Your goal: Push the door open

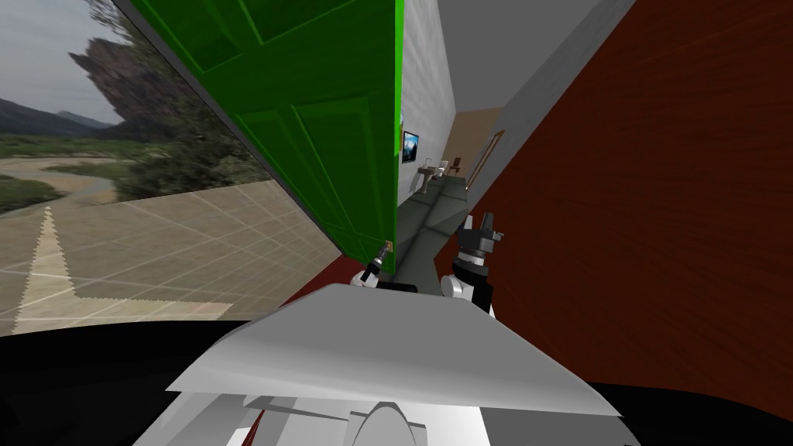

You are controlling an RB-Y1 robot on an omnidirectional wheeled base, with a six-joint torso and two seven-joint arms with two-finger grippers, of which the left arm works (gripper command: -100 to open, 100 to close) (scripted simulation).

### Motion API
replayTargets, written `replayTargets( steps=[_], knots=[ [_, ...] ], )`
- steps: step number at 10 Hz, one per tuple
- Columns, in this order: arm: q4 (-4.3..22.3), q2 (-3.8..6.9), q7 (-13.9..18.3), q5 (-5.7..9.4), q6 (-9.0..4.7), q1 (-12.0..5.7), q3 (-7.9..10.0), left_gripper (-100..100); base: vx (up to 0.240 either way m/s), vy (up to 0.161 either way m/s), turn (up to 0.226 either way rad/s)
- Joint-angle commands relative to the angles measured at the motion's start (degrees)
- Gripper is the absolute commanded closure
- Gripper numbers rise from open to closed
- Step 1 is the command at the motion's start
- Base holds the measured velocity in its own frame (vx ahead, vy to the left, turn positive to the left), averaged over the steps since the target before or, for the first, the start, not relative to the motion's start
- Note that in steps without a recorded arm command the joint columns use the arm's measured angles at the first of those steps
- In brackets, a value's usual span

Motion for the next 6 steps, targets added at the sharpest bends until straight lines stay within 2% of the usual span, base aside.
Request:
replayTargets(
  steps=[1, 3, 5, 6],
  knots=[
    [1.8, 0.18, 0.0, 0.31, -1.26, -0.95, 0.88, 100, 0.047, -0.018, -0.003],
    [2.2, -0.01, -0.6, 0.61, -1.32, -1.15, 2.54, 100, 0.074, -0.064, 0.036],
    [2.2, -0.01, -0.6, 0.61, -1.32, -1.15, 2.54, 100, 0.041, -0.041, 0.019],
    [2.5, -0.18, -1.0, 0.81, -1.36, -1.28, 3.67, 100, 0.074, -0.066, 0.054]
  ],
)
